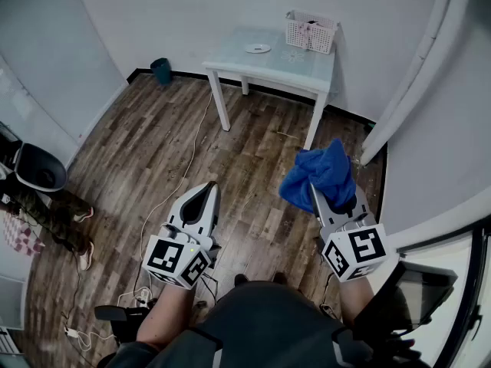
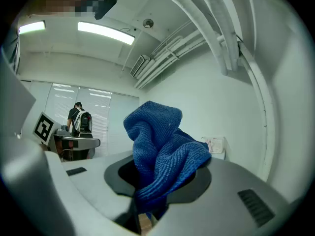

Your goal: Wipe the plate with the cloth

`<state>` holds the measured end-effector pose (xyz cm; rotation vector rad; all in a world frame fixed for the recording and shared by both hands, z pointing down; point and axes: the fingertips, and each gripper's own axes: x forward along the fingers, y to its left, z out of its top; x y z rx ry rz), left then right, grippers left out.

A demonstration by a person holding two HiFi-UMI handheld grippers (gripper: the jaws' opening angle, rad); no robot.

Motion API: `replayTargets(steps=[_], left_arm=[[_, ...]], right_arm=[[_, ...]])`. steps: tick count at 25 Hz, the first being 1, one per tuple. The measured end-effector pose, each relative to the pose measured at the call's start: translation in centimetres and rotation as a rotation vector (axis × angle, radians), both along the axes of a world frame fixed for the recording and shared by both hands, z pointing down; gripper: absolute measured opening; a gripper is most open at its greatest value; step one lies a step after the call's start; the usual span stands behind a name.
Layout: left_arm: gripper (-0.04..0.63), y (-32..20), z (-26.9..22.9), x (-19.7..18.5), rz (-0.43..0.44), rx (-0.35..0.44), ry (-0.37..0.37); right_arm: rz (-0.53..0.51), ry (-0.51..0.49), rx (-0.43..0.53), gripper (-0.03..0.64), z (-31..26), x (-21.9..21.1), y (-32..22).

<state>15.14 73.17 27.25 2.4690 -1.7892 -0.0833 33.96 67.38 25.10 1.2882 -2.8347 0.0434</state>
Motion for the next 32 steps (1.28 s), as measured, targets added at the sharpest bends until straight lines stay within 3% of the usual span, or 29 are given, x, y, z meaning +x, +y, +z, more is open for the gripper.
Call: replayTargets(steps=[17, 23, 32], left_arm=[[0.009, 0.9, 0.8, -4.7, 0.013, 0.004, -0.016], [0.009, 1.0, 1.4, -7.3, 0.036, 0.027, -0.08], [0.009, -2.4, 2.3, -10.0, -0.008, 0.032, -0.074]], right_arm=[[0.0, -0.024, -0.01, 0.126, 0.0, -4.8, 0.6], [0.015, -0.01, -0.006, 0.126, 0.4, -7.6, 0.7], [-0.01, -0.02, -0.009, 0.126, 0.9, -10.2, -3.1]])
